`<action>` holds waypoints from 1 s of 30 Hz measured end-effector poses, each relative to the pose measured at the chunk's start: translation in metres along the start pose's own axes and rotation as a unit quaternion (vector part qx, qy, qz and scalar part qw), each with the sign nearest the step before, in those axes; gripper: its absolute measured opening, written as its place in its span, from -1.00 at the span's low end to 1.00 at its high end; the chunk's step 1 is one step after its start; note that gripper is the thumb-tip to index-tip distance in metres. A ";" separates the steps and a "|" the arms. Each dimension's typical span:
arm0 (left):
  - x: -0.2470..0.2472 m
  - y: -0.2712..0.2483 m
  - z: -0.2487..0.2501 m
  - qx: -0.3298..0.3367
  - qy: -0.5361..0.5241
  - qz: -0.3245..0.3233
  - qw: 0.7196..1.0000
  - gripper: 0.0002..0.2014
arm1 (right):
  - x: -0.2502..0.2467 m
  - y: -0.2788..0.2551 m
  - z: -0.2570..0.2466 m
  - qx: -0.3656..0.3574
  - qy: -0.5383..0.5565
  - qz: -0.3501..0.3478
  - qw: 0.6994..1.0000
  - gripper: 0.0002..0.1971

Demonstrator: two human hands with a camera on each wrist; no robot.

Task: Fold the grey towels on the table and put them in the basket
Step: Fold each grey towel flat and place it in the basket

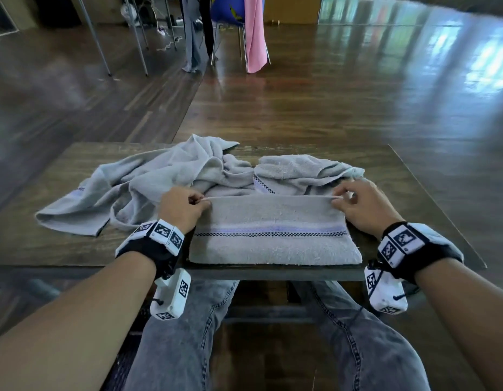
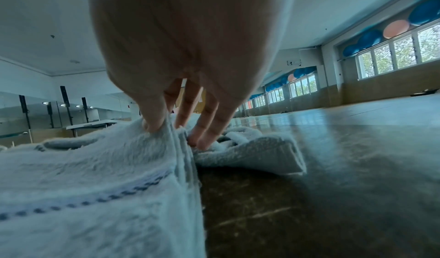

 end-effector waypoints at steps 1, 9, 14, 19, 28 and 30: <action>0.005 0.001 -0.002 0.001 0.008 -0.006 1.000 -0.82 | 0.010 0.002 0.003 0.001 -0.011 -0.037 0.999 -0.97; 0.015 0.001 -0.002 0.010 0.051 -0.017 0.998 -0.88 | 0.023 -0.003 0.015 0.027 -0.028 0.028 0.999 -0.81; 0.019 -0.004 0.014 0.011 0.143 -0.063 0.988 -0.87 | 0.028 -0.011 0.004 -0.023 -0.039 0.071 0.996 -0.93; 0.015 -0.007 0.024 -0.001 0.185 -0.100 0.978 -0.86 | 0.017 -0.020 0.000 -0.035 -0.054 0.093 0.994 -0.97; -0.036 -0.012 0.047 0.033 0.026 -0.056 0.998 -0.93 | -0.047 -0.027 -0.028 -0.042 -0.006 0.101 0.994 -0.87; -0.059 -0.010 0.067 0.065 0.007 -0.031 0.997 -0.90 | -0.071 -0.026 -0.036 -0.038 -0.004 0.122 0.992 -0.80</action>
Point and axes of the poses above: each hand's wrist, its own y-axis towards the middle knuckle, its own x-axis out of the palm, z = x × y, the point moved 7 cm from there along y, towards the middle knuckle
